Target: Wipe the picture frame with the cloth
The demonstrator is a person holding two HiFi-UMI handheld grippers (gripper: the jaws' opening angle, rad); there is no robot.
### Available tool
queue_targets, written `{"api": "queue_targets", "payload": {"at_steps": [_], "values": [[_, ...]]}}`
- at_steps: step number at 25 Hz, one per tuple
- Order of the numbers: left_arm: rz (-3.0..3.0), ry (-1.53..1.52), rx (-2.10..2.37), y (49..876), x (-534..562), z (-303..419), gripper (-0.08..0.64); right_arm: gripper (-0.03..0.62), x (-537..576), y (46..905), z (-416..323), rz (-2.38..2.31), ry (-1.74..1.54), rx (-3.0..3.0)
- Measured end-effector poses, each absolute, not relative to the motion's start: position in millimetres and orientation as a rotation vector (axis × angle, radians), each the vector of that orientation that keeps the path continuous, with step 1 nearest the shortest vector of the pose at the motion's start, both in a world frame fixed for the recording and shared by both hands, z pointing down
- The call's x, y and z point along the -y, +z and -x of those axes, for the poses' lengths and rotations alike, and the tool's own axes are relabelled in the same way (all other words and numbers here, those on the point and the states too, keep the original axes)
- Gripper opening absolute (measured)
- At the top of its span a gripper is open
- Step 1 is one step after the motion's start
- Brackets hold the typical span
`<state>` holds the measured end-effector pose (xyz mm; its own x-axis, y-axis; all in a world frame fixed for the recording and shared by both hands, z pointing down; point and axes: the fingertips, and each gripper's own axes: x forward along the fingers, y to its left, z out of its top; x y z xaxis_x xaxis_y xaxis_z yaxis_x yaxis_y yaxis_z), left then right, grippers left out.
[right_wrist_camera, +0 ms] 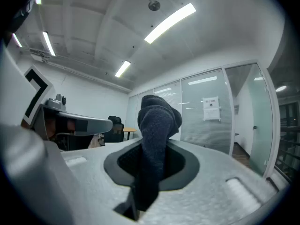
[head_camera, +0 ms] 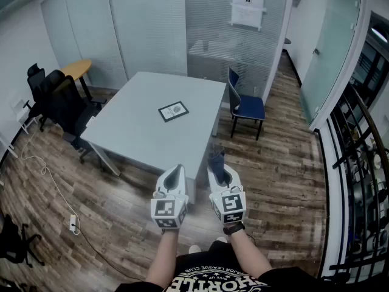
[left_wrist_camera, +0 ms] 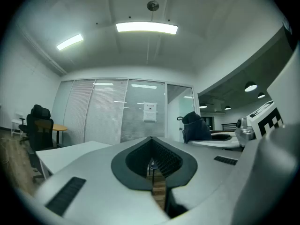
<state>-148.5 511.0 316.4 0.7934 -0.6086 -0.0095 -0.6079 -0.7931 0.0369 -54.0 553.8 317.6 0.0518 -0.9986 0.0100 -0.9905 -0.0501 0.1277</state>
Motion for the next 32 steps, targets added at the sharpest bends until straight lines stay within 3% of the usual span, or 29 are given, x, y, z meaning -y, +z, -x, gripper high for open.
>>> {"api": "queue_targets", "payload": {"at_steps": [15,32], "values": [[-2.893,0.015,1.001,332,-456,114,0.005,0.069,-488,332,31,-2.177,-0.008,2.126],[-2.875,0.038,1.233,302,-277,-23,0.005,0.069,-287,311,-91,-1.975,0.025,2.411]]}}
